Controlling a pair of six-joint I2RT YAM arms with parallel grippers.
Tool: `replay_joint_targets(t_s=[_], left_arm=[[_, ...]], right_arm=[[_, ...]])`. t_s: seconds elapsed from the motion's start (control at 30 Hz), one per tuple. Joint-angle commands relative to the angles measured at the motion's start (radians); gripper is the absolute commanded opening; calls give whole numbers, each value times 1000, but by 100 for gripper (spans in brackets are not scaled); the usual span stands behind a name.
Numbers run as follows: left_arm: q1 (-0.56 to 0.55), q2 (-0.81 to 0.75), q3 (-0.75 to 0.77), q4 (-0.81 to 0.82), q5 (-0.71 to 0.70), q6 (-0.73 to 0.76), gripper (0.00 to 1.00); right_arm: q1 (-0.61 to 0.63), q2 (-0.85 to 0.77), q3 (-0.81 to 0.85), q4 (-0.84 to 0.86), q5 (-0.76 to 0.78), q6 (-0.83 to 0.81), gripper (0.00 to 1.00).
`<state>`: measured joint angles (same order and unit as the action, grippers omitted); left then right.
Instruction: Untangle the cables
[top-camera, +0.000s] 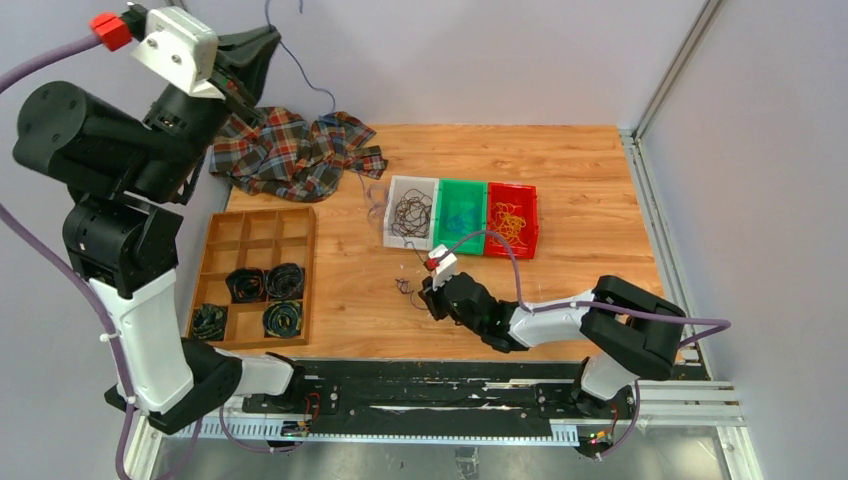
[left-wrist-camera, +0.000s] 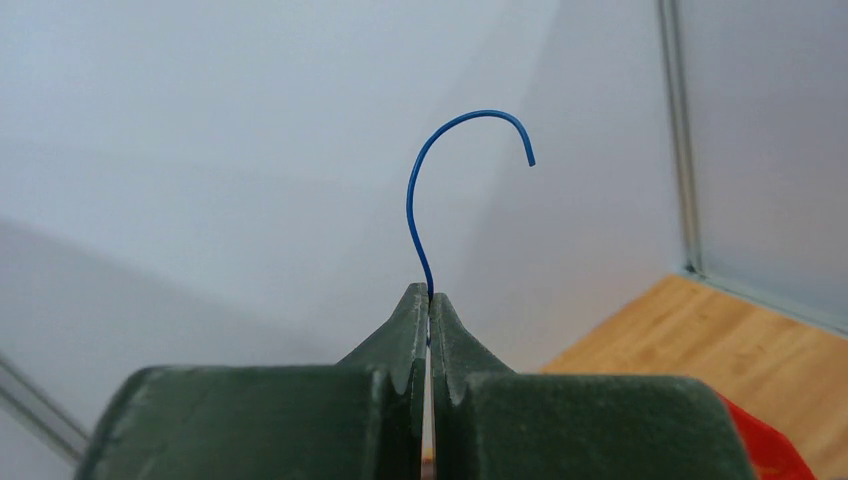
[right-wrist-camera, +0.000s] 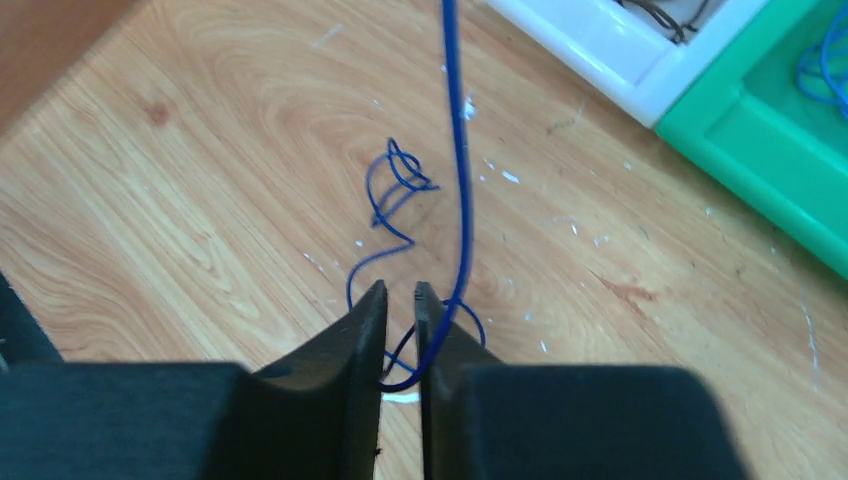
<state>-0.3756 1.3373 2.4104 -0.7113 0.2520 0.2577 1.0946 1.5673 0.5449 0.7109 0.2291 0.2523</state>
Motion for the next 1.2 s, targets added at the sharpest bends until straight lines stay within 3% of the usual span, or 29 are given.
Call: replay_joint_targets(t_s=[0.0,0.03,0.27,0.53,0.73,1.17], left_arm=[[-4,-32,-35,242,-169,118,1],[-4,-34,-42,284,-195,141,1],[-4,-8,2,438,-298,216,1],[-4,-3,-54,793,-481,277,1],[-3,99,123,805,-438,332,1],[-4,148,167,1050,-417,494,1]], right_arm=[[24,-24,-43,25,63,37,5],[24,-29,-52,21,67,40,1],[24,-49,-91,-39,113,52,1],[24,-52,-150,-74,161,73,1],[24,-15,-173,-98,202,109,1],[24,-8,-284,-126,317,229,1]])
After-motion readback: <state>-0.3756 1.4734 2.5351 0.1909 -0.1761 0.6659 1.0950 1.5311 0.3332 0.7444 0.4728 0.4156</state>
